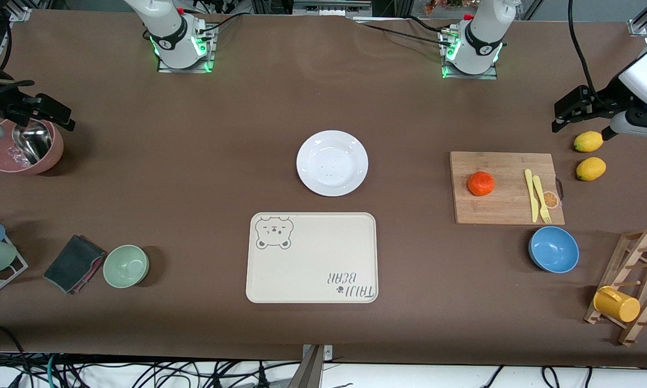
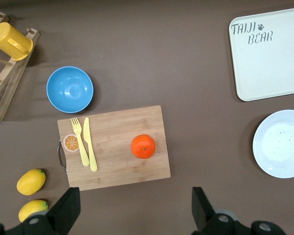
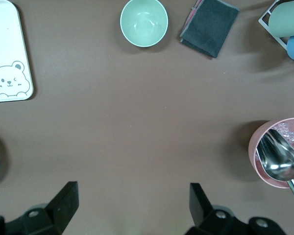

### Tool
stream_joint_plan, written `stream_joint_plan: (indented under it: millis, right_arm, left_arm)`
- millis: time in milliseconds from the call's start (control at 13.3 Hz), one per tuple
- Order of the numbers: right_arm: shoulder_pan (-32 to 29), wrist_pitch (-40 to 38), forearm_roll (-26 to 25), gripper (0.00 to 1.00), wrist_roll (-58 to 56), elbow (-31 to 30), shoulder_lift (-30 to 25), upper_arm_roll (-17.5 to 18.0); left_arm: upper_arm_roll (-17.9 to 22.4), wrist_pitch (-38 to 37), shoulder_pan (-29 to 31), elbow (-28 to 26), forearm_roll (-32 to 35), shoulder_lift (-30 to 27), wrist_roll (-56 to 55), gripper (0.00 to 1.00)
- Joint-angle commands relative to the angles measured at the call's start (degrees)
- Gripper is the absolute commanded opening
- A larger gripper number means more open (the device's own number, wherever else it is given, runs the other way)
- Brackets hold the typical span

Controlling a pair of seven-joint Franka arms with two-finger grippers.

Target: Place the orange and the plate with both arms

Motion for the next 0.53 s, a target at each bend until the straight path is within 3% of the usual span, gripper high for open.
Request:
stream_joint_plan:
  millis: [0, 452]
  right_arm:
    - [-0.4, 0.2, 0.8, 1.00, -0.2, -0.4, -0.7, 0.3]
    - [-0.4, -0.1, 0.7, 1.00, -0.8, -0.2, -0.6, 0.3]
  left_arm:
    - [-0.3, -1.7, 0.0, 1.9, 1.8, 0.8, -0.5, 1.00]
    - [-0.2, -1.8, 0.2, 1.8, 1.8, 0.8, -0.4, 1.00]
